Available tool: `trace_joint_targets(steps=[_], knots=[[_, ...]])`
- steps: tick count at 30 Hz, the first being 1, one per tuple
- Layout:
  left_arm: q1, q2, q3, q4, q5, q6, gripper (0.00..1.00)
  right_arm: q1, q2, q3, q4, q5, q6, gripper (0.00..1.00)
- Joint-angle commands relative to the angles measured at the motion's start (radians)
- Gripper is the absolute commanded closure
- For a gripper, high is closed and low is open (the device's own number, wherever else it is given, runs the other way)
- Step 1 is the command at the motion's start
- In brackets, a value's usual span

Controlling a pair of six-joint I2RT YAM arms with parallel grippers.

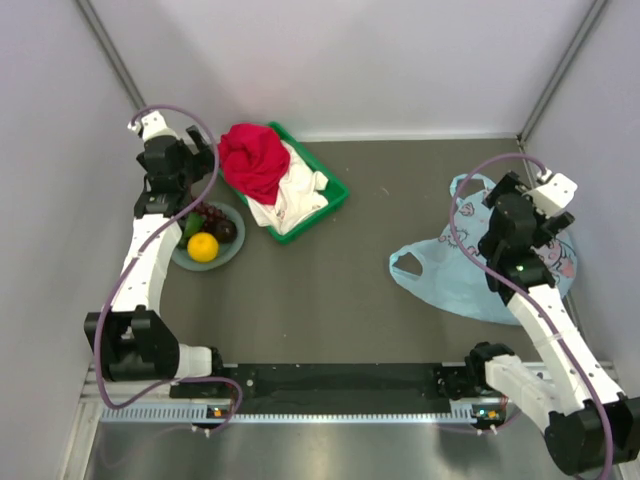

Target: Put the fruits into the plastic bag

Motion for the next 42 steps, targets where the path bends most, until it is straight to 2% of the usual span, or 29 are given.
trace_joint_targets(steps=[1, 6, 14, 22, 25, 28, 35, 42], knots=[[0.002, 0.021, 0.060, -0.044, -0.078, -0.020, 0.01, -0.003, 0.013, 0.044, -0.054, 0.031, 0.027, 0.01], [0.001, 0.025, 0.080, -0.075, -0.144, 0.007, 0.01, -0.041, 0.007, 0.070, -0.134, -0.021, 0.075, 0.01], [0.002, 0.007, 0.055, -0.034, -0.134, -0.006, 0.01, -0.047, 0.086, 0.153, -0.217, -0.150, 0.099, 0.02], [0.001, 0.022, 0.052, -0.038, -0.091, 0.012, 0.01, -0.106, 0.250, 0.322, -0.406, -0.268, 0.069, 0.03], [0.002, 0.035, 0.046, -0.029, -0.065, 0.007, 0.01, -0.139, 0.300, 0.409, -0.462, -0.369, 0.082, 0.05], [0.002, 0.054, 0.052, -0.020, -0.051, -0.003, 0.01, -0.150, 0.404, 0.487, -0.524, -0.420, 0.110, 0.05], [0.002, 0.093, 0.078, -0.005, -0.045, 0.018, 0.01, -0.149, 0.672, 0.632, -0.630, -0.496, 0.211, 0.15], [0.002, 0.107, 0.103, 0.003, -0.054, 0.053, 0.01, -0.115, 0.882, 0.770, -0.751, -0.389, 0.308, 0.14]])
